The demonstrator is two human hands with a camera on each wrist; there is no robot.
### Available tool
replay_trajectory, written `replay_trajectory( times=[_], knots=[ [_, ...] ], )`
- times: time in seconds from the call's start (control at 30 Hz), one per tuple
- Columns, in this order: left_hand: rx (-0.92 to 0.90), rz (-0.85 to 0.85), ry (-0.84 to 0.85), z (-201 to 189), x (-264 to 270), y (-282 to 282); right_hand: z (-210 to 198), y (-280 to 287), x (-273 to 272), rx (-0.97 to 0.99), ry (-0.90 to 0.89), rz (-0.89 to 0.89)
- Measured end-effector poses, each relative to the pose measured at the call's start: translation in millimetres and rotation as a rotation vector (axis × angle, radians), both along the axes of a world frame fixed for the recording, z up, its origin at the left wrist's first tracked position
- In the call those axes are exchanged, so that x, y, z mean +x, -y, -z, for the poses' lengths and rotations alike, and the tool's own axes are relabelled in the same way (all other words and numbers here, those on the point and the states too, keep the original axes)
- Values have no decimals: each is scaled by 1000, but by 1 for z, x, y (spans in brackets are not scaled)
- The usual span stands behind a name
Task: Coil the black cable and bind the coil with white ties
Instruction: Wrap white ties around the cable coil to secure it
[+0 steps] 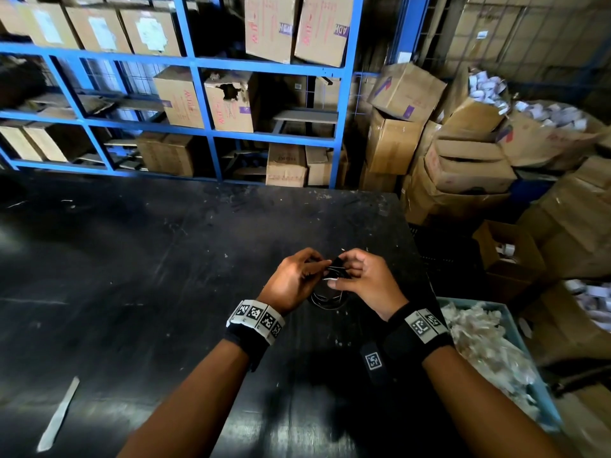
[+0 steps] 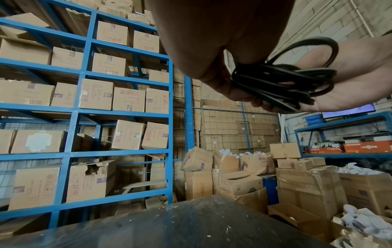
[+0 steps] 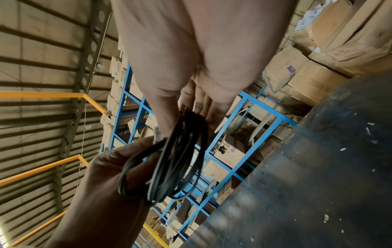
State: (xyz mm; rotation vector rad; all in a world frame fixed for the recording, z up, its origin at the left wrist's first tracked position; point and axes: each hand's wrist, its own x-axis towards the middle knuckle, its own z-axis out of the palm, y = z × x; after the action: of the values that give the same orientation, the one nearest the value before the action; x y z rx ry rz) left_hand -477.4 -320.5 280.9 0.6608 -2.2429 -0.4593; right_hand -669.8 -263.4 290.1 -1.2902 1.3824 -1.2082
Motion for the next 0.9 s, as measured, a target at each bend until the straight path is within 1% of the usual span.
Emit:
replay_trajectory(
  times=[0.2, 0.33, 0.43, 0.63, 0.9],
  knots=[
    [46, -31, 8, 4, 0, -2, 7, -6, 3, -69, 81, 39],
    [79, -48, -19, 2, -2, -6, 13, -9, 5, -127, 86, 37],
    [107, -63, -26, 3, -4, -6, 14, -10, 5, -130, 110, 28],
    [145, -74, -55, 1, -6, -8, 15, -7, 0, -226, -5, -45],
    [153, -88, -77, 2, -7, -9, 18, -5, -4, -238, -64, -42]
  ],
)
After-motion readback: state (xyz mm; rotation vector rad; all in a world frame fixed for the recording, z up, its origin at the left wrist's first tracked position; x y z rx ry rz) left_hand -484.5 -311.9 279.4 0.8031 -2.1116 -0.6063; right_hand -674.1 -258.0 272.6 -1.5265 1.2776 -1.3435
